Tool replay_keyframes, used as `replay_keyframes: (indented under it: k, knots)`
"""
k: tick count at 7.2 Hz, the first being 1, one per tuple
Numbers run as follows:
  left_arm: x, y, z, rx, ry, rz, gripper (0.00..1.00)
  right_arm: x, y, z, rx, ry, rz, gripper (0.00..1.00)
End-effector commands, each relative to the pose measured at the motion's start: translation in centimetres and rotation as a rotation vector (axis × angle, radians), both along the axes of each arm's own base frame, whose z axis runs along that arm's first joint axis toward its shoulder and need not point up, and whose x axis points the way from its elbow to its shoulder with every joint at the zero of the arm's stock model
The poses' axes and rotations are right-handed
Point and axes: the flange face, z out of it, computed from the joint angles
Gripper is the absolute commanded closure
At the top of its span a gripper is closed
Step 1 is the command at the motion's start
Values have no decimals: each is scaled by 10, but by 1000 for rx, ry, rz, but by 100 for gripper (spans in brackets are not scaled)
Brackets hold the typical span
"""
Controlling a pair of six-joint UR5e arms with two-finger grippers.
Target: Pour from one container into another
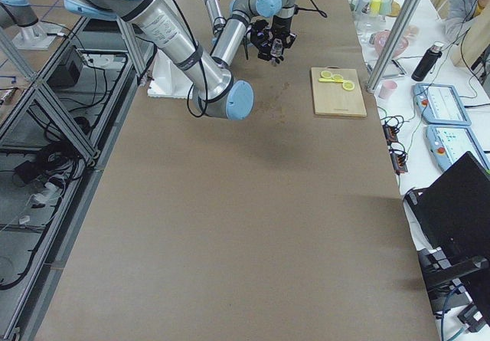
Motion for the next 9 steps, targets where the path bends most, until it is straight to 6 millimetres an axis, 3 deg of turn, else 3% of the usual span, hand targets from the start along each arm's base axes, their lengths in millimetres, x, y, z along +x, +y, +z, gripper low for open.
replay_keyframes:
  k: [1,5,9]
  knots:
    - [0,0,0,0,-1,-2,100,20,0,-7,15,-34,12,100]
    - [0,0,0,0,-1,-2,100,75,36,11,88,-100,26,100]
    - [-1,-1,0,0,-1,-3,100,157,35,46,189,-220,98,100]
